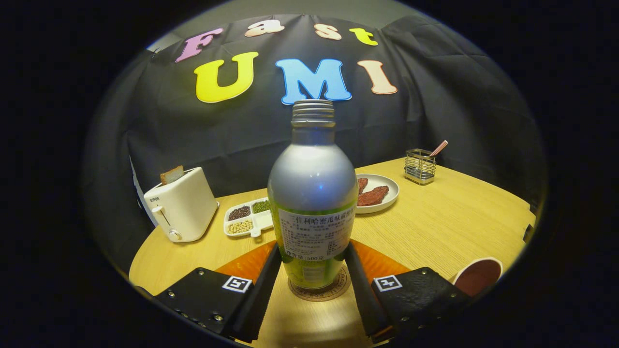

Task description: Take the bottle from table, then pour the juice into the cup, finally place the bottle on the coaster

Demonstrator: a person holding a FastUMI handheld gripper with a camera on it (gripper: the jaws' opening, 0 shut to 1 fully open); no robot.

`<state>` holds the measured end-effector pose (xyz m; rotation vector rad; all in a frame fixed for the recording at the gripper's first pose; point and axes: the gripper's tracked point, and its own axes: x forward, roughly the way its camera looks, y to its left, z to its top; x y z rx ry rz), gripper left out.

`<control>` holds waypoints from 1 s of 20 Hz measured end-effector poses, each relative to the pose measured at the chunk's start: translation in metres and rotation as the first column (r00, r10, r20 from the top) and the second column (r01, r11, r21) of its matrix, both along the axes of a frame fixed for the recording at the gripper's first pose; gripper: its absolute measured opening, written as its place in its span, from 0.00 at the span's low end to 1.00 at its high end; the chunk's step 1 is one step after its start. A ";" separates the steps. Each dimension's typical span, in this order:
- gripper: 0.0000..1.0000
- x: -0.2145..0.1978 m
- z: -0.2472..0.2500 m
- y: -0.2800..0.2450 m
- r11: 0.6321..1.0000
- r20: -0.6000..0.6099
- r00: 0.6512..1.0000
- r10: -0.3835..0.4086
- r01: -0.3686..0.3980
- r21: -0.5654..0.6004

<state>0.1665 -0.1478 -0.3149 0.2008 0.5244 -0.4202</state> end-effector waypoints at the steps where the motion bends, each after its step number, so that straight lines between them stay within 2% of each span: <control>1: 0.77 0.001 -0.004 -0.001 1.000 -0.007 1.000 0.005 -0.006 -0.006; 11: 0.80 0.007 -0.037 0.000 0.995 -0.092 0.993 0.078 -0.083 -0.058; 20: 0.83 0.006 -0.041 0.004 0.988 -0.106 0.988 0.114 -0.124 -0.094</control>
